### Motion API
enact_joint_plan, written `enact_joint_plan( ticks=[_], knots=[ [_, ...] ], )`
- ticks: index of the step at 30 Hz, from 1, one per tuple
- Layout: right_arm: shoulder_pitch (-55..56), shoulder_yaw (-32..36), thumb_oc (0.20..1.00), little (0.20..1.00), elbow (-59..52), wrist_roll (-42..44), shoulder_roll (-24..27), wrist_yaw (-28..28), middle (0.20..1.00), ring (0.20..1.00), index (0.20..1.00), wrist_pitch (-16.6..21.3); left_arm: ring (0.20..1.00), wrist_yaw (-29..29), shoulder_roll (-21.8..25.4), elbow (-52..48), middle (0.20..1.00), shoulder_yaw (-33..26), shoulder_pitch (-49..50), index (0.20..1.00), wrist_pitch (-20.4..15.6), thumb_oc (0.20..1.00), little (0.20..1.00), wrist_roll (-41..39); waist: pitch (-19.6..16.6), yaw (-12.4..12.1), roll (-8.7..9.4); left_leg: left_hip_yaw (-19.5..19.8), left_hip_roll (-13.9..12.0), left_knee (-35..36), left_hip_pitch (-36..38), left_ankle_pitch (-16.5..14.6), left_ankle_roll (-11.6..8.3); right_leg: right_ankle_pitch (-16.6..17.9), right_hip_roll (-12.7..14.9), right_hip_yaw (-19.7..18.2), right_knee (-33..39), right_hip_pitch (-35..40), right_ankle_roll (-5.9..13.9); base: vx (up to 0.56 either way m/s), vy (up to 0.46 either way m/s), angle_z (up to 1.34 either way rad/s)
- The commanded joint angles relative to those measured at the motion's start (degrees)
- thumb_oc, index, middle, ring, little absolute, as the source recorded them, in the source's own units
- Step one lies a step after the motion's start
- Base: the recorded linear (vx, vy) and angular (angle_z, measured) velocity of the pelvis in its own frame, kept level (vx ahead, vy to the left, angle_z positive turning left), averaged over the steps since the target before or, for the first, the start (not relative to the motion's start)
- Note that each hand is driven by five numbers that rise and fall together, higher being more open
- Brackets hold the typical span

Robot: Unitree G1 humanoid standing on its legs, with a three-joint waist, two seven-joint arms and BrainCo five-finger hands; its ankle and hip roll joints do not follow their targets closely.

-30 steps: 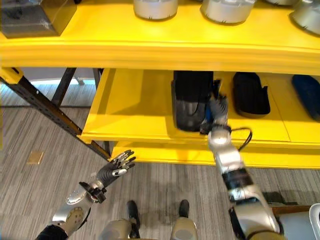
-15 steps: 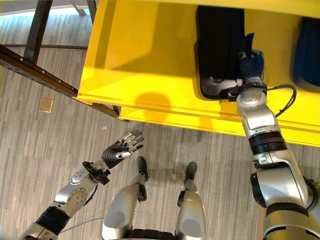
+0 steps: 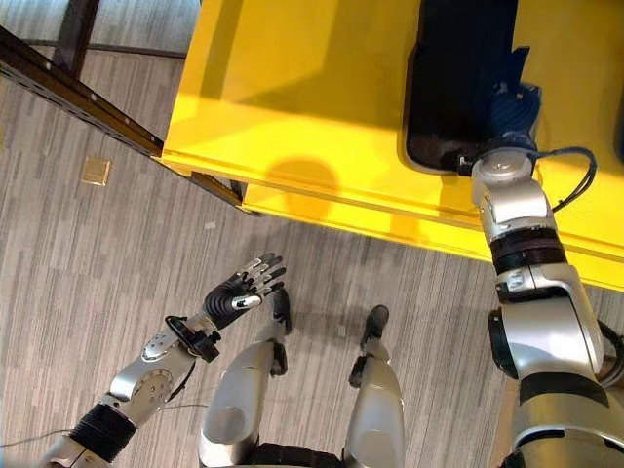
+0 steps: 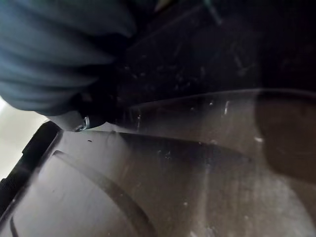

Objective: Move parts from the plastic box to the shelf.

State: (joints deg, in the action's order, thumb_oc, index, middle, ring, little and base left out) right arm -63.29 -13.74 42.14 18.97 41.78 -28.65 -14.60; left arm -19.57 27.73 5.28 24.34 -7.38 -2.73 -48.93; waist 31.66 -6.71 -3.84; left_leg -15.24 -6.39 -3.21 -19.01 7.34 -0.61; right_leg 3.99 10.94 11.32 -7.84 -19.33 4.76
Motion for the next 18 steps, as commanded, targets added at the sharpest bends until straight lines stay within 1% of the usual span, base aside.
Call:
enact_joint_plan(
  ticks=[1,7,8,9,13,15,16,18],
  knots=[
    [-6.18,-3.37,0.2,0.2,-1.18,0.71,6.45,-3.27,0.2,0.2,0.2,2.55,1.0,0.2,1.6,-6.04,1.0,0.01,3.79,1.0,-0.76,1.0,1.0,-1.37,-1.87,-0.75,0.48,6.33,-0.3,-5.08,-2.51,-4.81,-1.56,-8.03,-0.78,-1.09,-9.75,-1.52,-0.55,0.05,-0.071,0.0],
    [-7.54,-3.66,0.2,0.2,-0.06,1.16,8.37,-5.3,0.2,0.2,0.2,1.91,1.0,-0.05,2.41,-6.16,1.0,-0.25,4.35,1.0,-0.24,1.0,1.0,-1.41,-1.87,-0.96,0.86,6.62,-0.56,-5.69,-3.1,-4.97,-1.67,-9.04,-1.34,-1.04,-11.75,-2.5,-1.03,0.05,-0.069,0.01],
    [-8.25,-4.35,0.2,0.2,0.9,-2.54,9.4,-5.17,0.2,0.2,0.2,2.63,1.0,-0.43,2.55,-6.11,1.0,-0.53,4.72,1.0,0.72,1.0,1.0,-4.3,-1.87,-1.13,0.97,6.85,-0.7,-5.93,-3.32,-4.96,-1.73,-9.34,-1.51,-0.95,-12.36,-2.74,-1.19,0.06,-0.107,0.01],
    [-8.46,-4.54,0.2,0.2,0.87,-1.5,9.57,-4.96,0.2,0.2,0.2,2.34,1.0,-0.49,2.47,-5.98,1.0,-0.61,4.78,1.0,0.76,1.0,1.0,-5.0,-1.87,-1.15,1.06,6.85,-0.77,-6.01,-3.42,-4.98,-1.73,-9.41,-1.55,-0.96,-12.6,-2.91,-1.19,0.05,-0.108,0.02],
    [-8.96,-5.14,0.2,0.2,0.53,-3.17,10.48,-6.94,0.2,0.2,0.2,1.01,1.0,-1.25,1.98,-6.13,1.0,-1.46,5.54,1.0,1.43,1.0,1.0,-3.5,-1.87,-1.38,1.45,7.1,-1.01,-6.12,-3.38,-5.02,-1.86,-9.88,-1.93,-0.91,-13.2,-2.92,-1.47,0.04,-0.083,0.02],
    [-9.41,-5.56,0.2,0.2,0.76,-4.7,11.3,-7.78,0.2,0.2,0.2,1.05,1.0,-1.85,2.26,-5.99,1.0,-1.63,5.91,1.0,1.68,1.0,1.0,-2.16,-1.87,-1.47,1.63,7.16,-1.29,-6.31,-3.36,-4.99,-1.88,-10.21,-2.11,-0.83,-13.98,-3.06,-1.68,0.06,-0.083,0.02],
    [-9.85,-5.73,0.2,0.2,0.9,-4.68,11.86,-8.78,0.2,0.2,0.2,0.82,1.0,-1.65,2.43,-5.91,1.0,-1.45,6.14,1.0,1.74,1.0,1.0,-2.22,-1.87,-1.49,1.66,7.3,-1.44,-6.46,-3.37,-4.98,-1.95,-10.6,-2.25,-0.82,-14.64,-3.17,-1.88,0.08,-0.098,0.02],
    [-10.47,-5.86,0.2,0.2,1.32,-4.3,12.68,-9.1,0.2,0.2,0.2,0.79,1.0,-2.05,2.86,-5.8,1.0,-1.77,6.24,1.0,2.03,1.0,1.0,-2.34,-1.87,-1.56,1.72,7.57,-1.58,-6.71,-3.39,-4.99,-2.1,-11.04,-2.42,-0.79,-15.44,-3.3,-2.04,0.05,-0.073,0.05]
  ],
)
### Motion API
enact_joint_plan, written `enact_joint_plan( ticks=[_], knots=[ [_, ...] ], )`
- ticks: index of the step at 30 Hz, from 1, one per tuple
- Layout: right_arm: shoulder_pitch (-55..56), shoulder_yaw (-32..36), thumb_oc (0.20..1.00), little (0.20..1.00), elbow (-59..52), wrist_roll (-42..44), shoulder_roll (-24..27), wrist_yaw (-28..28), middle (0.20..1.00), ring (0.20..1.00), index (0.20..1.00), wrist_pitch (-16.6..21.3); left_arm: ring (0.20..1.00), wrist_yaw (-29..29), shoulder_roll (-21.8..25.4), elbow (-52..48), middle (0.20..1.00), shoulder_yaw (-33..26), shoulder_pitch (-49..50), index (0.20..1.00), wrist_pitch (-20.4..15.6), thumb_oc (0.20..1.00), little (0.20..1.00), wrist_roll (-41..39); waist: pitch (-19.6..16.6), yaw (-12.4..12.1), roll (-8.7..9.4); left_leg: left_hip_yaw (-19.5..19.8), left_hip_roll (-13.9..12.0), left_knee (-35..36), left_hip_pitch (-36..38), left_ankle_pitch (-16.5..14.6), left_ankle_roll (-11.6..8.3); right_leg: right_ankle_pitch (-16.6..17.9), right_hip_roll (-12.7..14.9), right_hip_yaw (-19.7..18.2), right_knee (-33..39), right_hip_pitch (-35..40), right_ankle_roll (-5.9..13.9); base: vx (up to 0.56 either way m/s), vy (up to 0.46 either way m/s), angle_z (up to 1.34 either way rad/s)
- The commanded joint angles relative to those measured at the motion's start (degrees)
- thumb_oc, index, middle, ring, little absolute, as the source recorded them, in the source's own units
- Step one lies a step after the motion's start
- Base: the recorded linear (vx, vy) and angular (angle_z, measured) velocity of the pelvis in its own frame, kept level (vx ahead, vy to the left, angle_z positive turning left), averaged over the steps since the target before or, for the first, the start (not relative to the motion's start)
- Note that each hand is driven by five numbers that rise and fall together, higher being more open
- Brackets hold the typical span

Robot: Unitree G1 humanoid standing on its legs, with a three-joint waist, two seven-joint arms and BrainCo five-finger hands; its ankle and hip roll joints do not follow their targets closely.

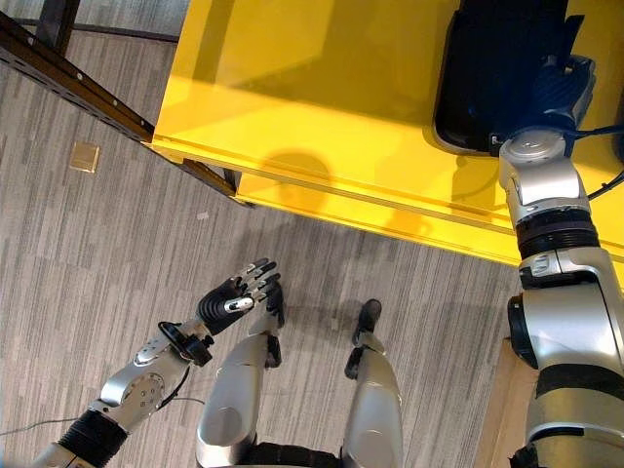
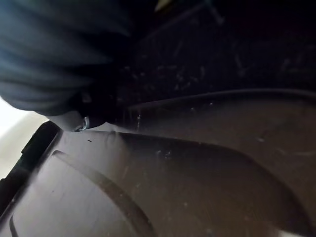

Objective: Move parts from the plastic box to the shelf.

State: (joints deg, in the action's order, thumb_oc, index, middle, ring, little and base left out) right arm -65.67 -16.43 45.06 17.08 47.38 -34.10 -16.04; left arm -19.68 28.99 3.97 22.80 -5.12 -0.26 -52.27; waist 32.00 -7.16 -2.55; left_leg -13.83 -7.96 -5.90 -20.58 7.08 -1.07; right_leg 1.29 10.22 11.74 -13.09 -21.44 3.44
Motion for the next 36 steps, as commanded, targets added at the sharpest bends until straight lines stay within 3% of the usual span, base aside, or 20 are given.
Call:
enact_joint_plan(
  ticks=[1,8,16,36],
  knots=[
    [-8.44,-3.2,0.2,0.2,-1.25,-2.38,7.57,-3.87,0.2,0.2,0.2,2.34,1.0,-2.35,1.79,-4.29,1.0,-0.46,4.15,1.0,-0.15,1.0,1.0,1.03,-2.21,-1.21,0.53,6.31,-0.14,-4.12,-1.79,-4.73,-1.73,-8.61,-1.85,-1.17,-10.56,-1.21,-0.86,0.05,-0.089,0.06],
    [-10.71,-3.99,0.2,0.2,-0.58,0.94,9.48,-4.13,0.2,0.2,0.2,2.89,1.0,-3.54,2.25,-3.42,1.0,-0.68,5.15,1.0,0.76,1.0,1.0,1.89,-2.21,-1.49,1.03,7.03,-0.99,-4.34,-1.52,-4.61,-2.3,-9.89,-2.53,-0.85,-12.67,-1.65,-1.46,0.05,-0.073,0.0],
    [-11.58,-3.78,0.2,0.2,-0.3,2.04,9.65,-4.34,0.2,0.2,0.2,3.94,1.0,-4.19,1.41,-2.06,1.0,-0.11,5.14,1.0,-0.02,1.0,1.0,2.03,-2.21,-1.15,0.19,7.18,-1.13,-4.51,-2.18,-4.31,-2.58,-10.63,-2.22,-0.84,-14.72,-3.53,-1.75,0.01,0.002,-0.02],
    [-11.7,-3.6,0.2,0.2,-1.9,5.58,5.18,-4.79,0.2,0.2,0.2,6.3,1.0,-3.47,0.31,-1.26,1.0,0.39,5.38,1.0,-1.25,1.0,1.0,0.57,-2.21,-1.36,-1.83,8.45,-0.72,-5.61,-5.99,-4.93,-3.27,-13.48,-1.22,-0.93,-19.75,-8.99,-2.04,0.01,-0.002,0.02]
  ],
)
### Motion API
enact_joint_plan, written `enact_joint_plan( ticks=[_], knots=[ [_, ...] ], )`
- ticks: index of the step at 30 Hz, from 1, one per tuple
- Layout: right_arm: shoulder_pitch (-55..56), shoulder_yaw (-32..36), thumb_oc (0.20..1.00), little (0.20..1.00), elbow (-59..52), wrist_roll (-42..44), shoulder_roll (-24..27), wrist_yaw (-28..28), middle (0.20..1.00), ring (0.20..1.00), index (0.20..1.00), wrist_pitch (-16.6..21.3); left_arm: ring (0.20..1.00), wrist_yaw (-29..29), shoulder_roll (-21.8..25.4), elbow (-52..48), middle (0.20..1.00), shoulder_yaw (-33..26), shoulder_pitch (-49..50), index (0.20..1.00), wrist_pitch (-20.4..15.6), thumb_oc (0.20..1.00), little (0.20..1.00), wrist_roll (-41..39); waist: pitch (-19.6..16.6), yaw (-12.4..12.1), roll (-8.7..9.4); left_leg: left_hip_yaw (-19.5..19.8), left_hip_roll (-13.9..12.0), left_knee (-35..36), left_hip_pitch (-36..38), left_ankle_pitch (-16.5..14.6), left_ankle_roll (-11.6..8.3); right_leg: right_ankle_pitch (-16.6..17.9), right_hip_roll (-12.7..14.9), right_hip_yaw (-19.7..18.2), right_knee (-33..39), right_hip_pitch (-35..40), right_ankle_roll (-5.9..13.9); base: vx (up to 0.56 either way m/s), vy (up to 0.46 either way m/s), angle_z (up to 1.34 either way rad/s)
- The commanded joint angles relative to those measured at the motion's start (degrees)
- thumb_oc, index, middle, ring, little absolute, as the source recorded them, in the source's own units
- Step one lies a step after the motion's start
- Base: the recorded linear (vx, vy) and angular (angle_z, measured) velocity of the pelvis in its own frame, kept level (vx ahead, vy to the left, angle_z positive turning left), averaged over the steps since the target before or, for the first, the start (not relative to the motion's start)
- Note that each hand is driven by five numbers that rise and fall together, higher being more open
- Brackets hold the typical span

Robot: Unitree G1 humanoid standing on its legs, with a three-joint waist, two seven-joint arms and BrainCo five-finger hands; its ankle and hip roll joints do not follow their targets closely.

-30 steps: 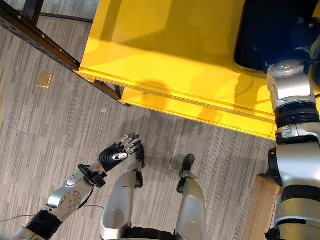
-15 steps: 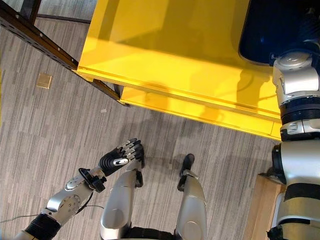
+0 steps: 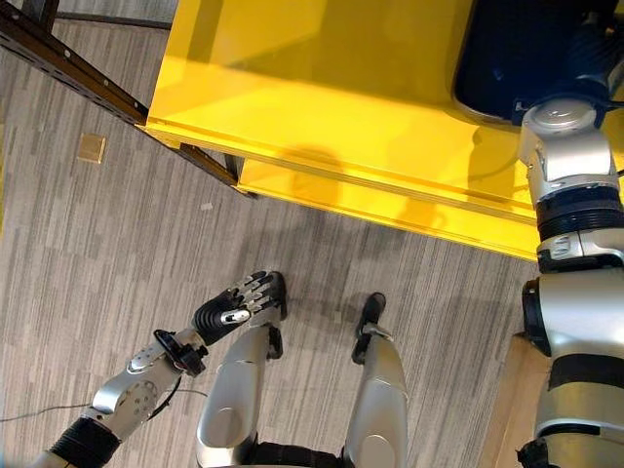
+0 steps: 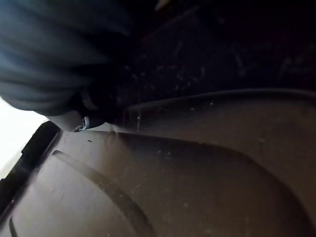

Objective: Move parts from the plastic box to the shelf.

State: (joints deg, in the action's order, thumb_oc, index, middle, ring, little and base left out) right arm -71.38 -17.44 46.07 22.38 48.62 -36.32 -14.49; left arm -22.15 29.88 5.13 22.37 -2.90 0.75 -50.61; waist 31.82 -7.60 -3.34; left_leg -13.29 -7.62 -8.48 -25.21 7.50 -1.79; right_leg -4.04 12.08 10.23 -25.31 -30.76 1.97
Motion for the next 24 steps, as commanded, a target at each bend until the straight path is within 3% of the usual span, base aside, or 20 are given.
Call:
enact_joint_plan(
  ticks=[1,13,14,24],
  knots=[
    [-6.01,-2.46,0.2,0.2,-2.9,0.69,3.76,-2.6,0.2,0.2,0.2,4.89,1.0,-1.08,-0.63,-2.42,1.0,0.87,3.21,1.0,-2.35,1.0,1.0,-1.16,-2.03,-0.95,-1.11,8.03,-1.09,-3.15,-1.65,-5.32,-2.61,-8.28,-3.05,0.63,-7.95,-0.06,-0.63,0.0,0.0,0.0],
    [-6.46,-3.09,0.2,0.2,-2.76,-1.4,2.8,-3.46,0.2,0.2,0.2,5.01,1.0,-1.47,-0.9,-2.33,1.0,0.72,3.91,1.0,-3.14,1.0,1.0,-1.02,-2.03,-1.21,-1.59,8.42,-1.51,-3.53,-2.99,-5.09,-2.9,-9.22,-2.89,0.98,-10.55,-2.34,-1.09,0.0,0.0,0.02],
    [-6.57,-2.88,1.0,1.0,-2.53,-1.8,2.78,-4.57,1.0,1.0,1.0,4.28,1.0,-1.7,-0.91,-2.35,1.0,0.77,3.95,1.0,-3.35,1.0,1.0,-1.07,-2.03,-1.17,-1.67,8.45,-1.47,-3.57,-2.96,-5.12,-2.94,-9.28,-2.88,0.96,-10.68,-2.39,-1.1,0.0,0.0,0.0],
    [-8.43,-4.12,1.0,1.0,-0.09,-6.28,3.75,-7.8,1.0,1.0,1.0,4.83,1.0,-2.04,-1.11,-2.31,1.0,1.18,4.3,1.0,-4.26,1.0,1.0,-1.45,-2.03,-1.28,-2.03,8.27,-1.57,-3.16,-2.54,-5.12,-3.03,-9.21,-2.5,1.16,-10.24,-2.15,-1.05,0.0,0.0,0.0]
  ],
)
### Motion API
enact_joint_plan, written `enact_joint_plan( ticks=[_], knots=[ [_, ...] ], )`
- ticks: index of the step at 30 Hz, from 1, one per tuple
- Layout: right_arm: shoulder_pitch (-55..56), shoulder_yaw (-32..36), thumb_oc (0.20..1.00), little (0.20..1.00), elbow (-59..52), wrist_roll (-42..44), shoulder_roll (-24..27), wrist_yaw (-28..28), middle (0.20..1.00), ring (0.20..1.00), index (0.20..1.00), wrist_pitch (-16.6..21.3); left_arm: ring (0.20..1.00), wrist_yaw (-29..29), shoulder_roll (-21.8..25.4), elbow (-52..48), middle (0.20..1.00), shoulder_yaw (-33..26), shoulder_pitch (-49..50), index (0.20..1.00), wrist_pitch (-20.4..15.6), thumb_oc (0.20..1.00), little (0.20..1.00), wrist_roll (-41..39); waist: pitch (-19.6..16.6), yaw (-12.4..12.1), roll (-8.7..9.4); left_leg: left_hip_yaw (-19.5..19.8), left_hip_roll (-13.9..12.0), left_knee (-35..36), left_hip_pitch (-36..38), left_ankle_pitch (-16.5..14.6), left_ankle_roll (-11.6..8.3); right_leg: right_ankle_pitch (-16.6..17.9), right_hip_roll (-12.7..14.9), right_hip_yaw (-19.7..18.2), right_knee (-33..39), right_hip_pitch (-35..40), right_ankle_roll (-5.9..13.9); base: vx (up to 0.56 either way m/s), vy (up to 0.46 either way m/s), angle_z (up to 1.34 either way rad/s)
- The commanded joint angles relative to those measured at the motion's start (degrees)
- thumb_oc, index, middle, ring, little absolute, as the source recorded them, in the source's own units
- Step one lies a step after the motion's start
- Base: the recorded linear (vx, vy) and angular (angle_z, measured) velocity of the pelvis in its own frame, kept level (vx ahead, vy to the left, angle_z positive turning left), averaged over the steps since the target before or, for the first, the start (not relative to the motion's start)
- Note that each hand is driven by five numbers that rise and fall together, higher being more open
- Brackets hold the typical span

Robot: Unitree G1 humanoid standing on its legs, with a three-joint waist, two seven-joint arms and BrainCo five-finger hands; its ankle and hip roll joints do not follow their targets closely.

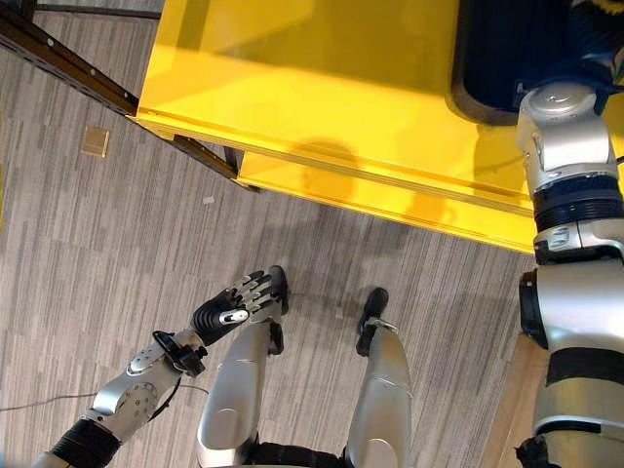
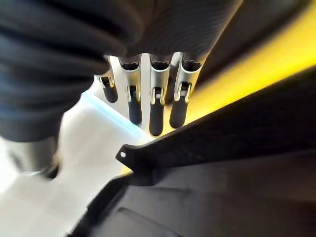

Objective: Move parts from the plastic box to the shelf.

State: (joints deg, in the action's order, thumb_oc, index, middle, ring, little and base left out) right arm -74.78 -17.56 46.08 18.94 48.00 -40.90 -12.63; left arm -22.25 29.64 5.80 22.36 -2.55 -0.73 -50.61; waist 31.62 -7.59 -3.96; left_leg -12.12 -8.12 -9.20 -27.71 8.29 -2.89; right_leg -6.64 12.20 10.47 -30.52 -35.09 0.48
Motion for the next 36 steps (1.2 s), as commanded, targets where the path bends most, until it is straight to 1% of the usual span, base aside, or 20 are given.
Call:
enact_joint_plan(
  ticks=[1,2,4,6,10,11,13,16,17,18,21,22,24,27,28,29,31,32,33,36],
  knots=[
    [-5.21,-4.1,1.0,1.0,0.25,-7.18,4.59,-3.72,1.0,1.0,1.0,3.15,1.0,-1.91,-0.79,-3.19,1.0,1.18,3.87,1.0,-2.72,1.0,1.0,-1.73,-1.83,-1.3,-1.41,7.17,-1.08,-2.43,0.0,-5.95,-1.98,-6.66,-2.56,0.98,-5.02,2.24,0.46,0.0,0.0,0.0],
    [-5.29,-4.35,1.0,1.0,0.32,-11.28,4.93,-4.21,1.0,1.0,1.0,3.13,1.0,-2.01,-0.81,-3.1,1.0,1.21,3.91,1.0,-2.58,1.0,1.0,-1.84,-1.83,-1.29,-1.42,7.09,-1.06,-2.29,0.16,-5.92,-1.96,-6.65,-2.57,0.98,-4.91,2.37,0.48,0.0,0.0,0.0],
    [-6.18,-5.61,1.0,1.0,-0.51,-11.23,5.19,-7.9,1.0,1.0,1.0,2.17,1.0,-2.34,-0.99,-2.54,1.0,1.48,3.68,1.0,-2.29,1.0,1.0,-1.61,-1.83,-1.33,-1.41,6.95,-1.11,-2.22,0.23,-5.83,-1.95,-6.52,-2.59,1.01,-4.8,2.46,0.55,0.0,0.0,0.0],
    [-5.9,-5.5,1.0,1.0,-0.74,-16.06,5.55,-9.41,1.0,1.0,1.0,4.17,1.0,-2.6,-1.01,-2.59,1.0,1.59,4.02,1.0,-1.73,1.0,1.0,-0.81,-1.83,-1.29,-1.39,7.05,-1.13,-2.36,0.31,-5.89,-1.93,-6.5,-2.62,0.99,-4.73,2.59,0.56,0.0,0.0,0.0],
    [-5.67,-4.69,1.0,1.0,-5.27,-12.13,5.61,-11.96,1.0,1.0,1.0,4.59,1.0,-3.38,-1.2,-1.55,1.0,1.45,4.6,1.0,-2.5,1.0,1.0,-1.02,-1.83,-1.08,-1.54,6.97,-0.99,-1.93,1.02,-5.85,-1.95,-6.51,-2.65,0.84,-4.32,3.12,0.6,0.0,0.007,-0.01],
    [-4.79,-3.56,1.0,1.0,-7.52,-12.19,5.19,-12.58,1.0,1.0,1.0,5.76,1.0,-3.63,-1.42,-1.47,1.0,1.25,4.77,1.0,-3.01,1.0,1.0,-0.87,-1.83,-0.99,-1.69,6.8,-0.9,-1.67,1.75,-5.92,-1.93,-6.55,-2.6,0.65,-4.11,3.65,0.65,0.0,0.0,0.0],
    [-4.13,-2.63,1.0,1.0,-8.62,-10.35,4.79,-12.34,1.0,1.0,1.0,6.62,1.0,-3.77,-1.53,-1.28,1.0,1.16,4.83,1.0,-3.31,1.0,1.0,-0.95,-1.83,-0.92,-1.72,6.72,-0.83,-1.5,2.27,-5.98,-1.88,-6.59,-2.57,0.54,-3.94,4.1,0.67,0.0,0.0,0.0],
    [-1.66,0.65,1.0,1.0,-11.65,-8.48,2.85,-11.32,1.0,1.0,1.0,11.28,1.0,-4.74,-1.93,-0.39,1.0,1.02,5.03,1.0,-4.43,1.0,1.0,-0.29,-1.83,-0.67,-1.7,6.61,-0.72,-1.09,3.88,-6.22,-1.87,-6.61,-2.53,0.27,-3.24,5.58,0.7,0.0,0.0,0.0],
    [-1.33,0.99,1.0,1.0,-12.02,-8.43,2.69,-10.96,1.0,1.0,1.0,11.39,1.0,-4.82,-1.87,-0.33,1.0,1.03,5.07,1.0,-4.52,1.0,1.0,-0.35,-1.83,-0.67,-1.66,6.62,-0.71,-1.07,4.04,-6.24,-1.87,-6.6,-2.53,0.26,-3.18,5.73,0.72,-0.09,0.021,-0.02],
    [0.06,2.63,1.0,1.0,-14.4,-7.09,1.68,-9.82,1.0,1.0,1.0,12.8,1.0,-5.19,-2.11,-0.22,1.0,0.69,4.68,1.0,-4.55,1.0,1.0,-0.09,-1.83,-0.74,-1.81,6.15,-1.01,-0.61,3.94,-5.08,-1.45,-5.1,-2.82,0.7,-2.2,5.72,0.3,-0.09,0.013,-0.01],
    [2.46,4.17,1.0,1.0,-17.01,-7.69,0.83,-7.56,1.0,1.0,1.0,13.8,1.0,-5.49,-2.31,-0.1,1.0,0.43,4.93,1.0,-4.53,1.0,1.0,0.41,-1.83,-0.56,-1.61,6.11,-0.96,-0.32,5.07,-5.22,-1.44,-4.97,-2.85,0.56,-1.49,6.87,0.45,-0.03,0.003,-0.01],
    [9.07,7.23,1.0,1.0,-25.59,-6.65,-1.38,-5.56,1.0,1.0,1.0,14.07,1.0,-6.5,-3.39,0.35,1.0,-0.18,5.73,1.0,-4.81,1.0,1.0,1.59,-1.83,0.42,-1.02,5.31,-1.27,0.58,8.15,-5.31,-1.39,-4.52,-3.09,-0.04,0.02,9.64,0.8,0.0,0.0,0.0],
    [14.55,10.09,1.0,1.0,-30.32,-7.51,-2.72,-4.41,1.0,1.0,1.0,13.94,1.0,-6.06,-3.96,-0.54,1.0,-0.68,6.65,1.0,-4.39,1.0,1.0,0.75,-1.83,1.25,-0.66,5.15,-1.39,1.2,10.4,-5.56,-1.37,-4.24,-3.25,-0.41,1.34,11.83,1.08,0.02,0.035,-0.05],
    [25.21,14.39,1.0,1.0,-37.96,-4.39,-7.05,-4.42,1.0,1.0,1.0,15.2,1.0,-5.23,-6.17,-1.32,1.0,-1.5,7.96,1.0,-3.98,1.0,1.0,-2.45,-1.83,3.02,0.13,4.08,-1.94,2.86,14.18,-5.49,-1.37,-3.04,-3.46,-1.11,4.65,15.55,1.59,0.02,0.034,-0.1],
    [29.24,15.68,1.0,1.0,-40.13,-4.06,-8.94,-4.27,1.0,1.0,1.0,16.07,1.0,-5.21,-6.9,-1.45,1.0,-1.73,8.21,1.0,-4.06,1.0,1.0,-0.92,-1.91,3.72,0.47,3.59,-2.27,3.56,15.41,-5.28,-1.4,-2.49,-3.51,-1.35,5.97,16.81,1.76,0.04,0.064,-0.14],
    [38.85,17.2,1.0,1.0,-44.58,-5.89,-13.57,-3.68,1.0,1.0,1.0,18.59,1.0,-3.47,-8.39,-2.3,1.0,-1.04,8.59,1.0,-4.69,1.0,1.0,1.16,-3.1,5.64,1.05,2.4,-3.07,5.03,17.19,-4.91,-1.48,-0.92,-3.85,-2.22,9.28,18.71,2.06,0.06,0.077,-0.2],
    [43.67,16.9,1.0,1.0,-46.55,-6.58,-16.1,-2.93,1.0,1.0,1.0,18.5,1.0,-2.39,-9.19,-2.63,1.0,-0.43,8.74,1.0,-5.75,1.0,1.0,1.29,-3.66,6.95,1.38,1.63,-3.49,5.94,18.38,-4.74,-1.6,-0.14,-3.96,-2.79,11.04,19.81,2.22,0.04,0.078,-0.3],
    [50.25,14.92,1.0,1.0,-47.21,-3.55,-19.67,-1.6,1.0,1.0,1.0,19.02,1.0,-0.18,-10.05,-3.21,1.0,0.24,8.41,1.0,-6.39,1.0,1.0,0.92,-4.48,8.84,1.89,0.3,-3.88,7.42,20.54,-4.53,-1.79,0.81,-4.0,-3.77,13.64,21.84,2.77,0.02,0.058,-0.33],
    [50.56,14.86,1.0,1.0,-47.13,-3.54,-19.81,-1.47,1.0,1.0,1.0,19.01,1.0,-0.06,-10.08,-3.24,1.0,0.27,8.37,1.0,-6.42,1.0,1.0,0.92,-4.67,8.88,1.83,0.22,-4.01,7.58,20.47,-4.36,-1.81,1.11,-4.14,-3.83,13.98,21.79,2.75,0.04,0.06,-0.28],
    [56.06,13.83,1.0,1.0,-43.69,-2.84,-21.46,0.26,1.0,1.0,1.0,22.22,1.0,1.18,-10.83,-2.66,1.0,0.7,8.36,1.0,-6.9,1.0,1.0,1.56,-5.93,10.17,2.34,-1.0,-4.49,9.16,22.52,-3.96,-1.88,2.34,-4.07,-4.47,17.15,24.07,3.36,0.02,0.004,-0.29]
  ],
)
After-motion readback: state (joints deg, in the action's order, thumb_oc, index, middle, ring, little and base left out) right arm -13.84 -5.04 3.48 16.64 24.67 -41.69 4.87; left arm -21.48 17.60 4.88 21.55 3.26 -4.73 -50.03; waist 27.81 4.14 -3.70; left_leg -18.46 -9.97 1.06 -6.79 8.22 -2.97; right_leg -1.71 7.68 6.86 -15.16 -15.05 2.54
